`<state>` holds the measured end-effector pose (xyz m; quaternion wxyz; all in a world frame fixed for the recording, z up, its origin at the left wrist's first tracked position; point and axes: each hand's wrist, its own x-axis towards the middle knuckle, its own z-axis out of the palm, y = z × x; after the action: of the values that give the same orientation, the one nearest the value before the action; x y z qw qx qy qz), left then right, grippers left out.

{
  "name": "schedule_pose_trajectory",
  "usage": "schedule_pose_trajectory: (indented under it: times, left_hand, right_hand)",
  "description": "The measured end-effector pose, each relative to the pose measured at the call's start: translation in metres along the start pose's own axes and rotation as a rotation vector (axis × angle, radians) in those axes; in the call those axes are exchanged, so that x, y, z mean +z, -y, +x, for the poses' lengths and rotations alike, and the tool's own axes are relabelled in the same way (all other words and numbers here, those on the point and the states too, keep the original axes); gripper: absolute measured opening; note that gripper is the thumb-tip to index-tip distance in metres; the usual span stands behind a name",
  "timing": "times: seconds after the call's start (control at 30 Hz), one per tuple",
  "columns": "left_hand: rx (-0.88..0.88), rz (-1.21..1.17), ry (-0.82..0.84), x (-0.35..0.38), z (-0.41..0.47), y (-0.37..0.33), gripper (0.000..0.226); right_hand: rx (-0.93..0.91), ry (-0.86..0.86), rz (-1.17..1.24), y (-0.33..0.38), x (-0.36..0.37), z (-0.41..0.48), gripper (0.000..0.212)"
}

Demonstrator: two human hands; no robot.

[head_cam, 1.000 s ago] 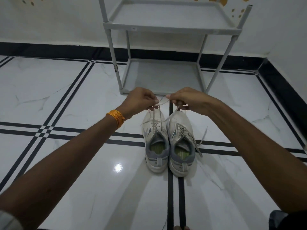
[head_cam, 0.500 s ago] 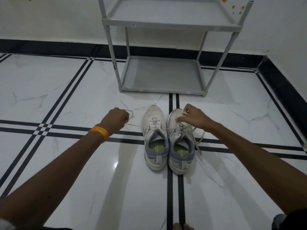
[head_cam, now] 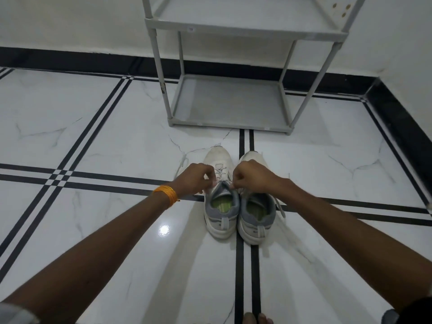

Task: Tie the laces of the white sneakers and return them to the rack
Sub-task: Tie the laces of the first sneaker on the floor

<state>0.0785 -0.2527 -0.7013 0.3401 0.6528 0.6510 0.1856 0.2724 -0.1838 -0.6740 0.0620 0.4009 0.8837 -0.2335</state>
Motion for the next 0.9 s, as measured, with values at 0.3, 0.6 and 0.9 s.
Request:
schedule_pose_trajectory:
  times: [0.3,0.6,0.9]
  left_hand:
    - [0.118,0.285,-0.026,0.001,0.000,0.001,0.006]
    - [0.119,0.464,0.067,-0.003,-0.008,0.015,0.019]
    - [-0.153,-0.050,0.009,-0.012,-0.007,0.003,0.030]
  right_hand:
    - [-0.036,-0.170,0.118,-0.007,0.005,-0.005,0.012]
    - [-0.004,0.020,-0.142,-0.007,0.008,-0.003,0.008]
    - [0.108,0.073,0.878,-0.013,-0.016,-0.014,0.025]
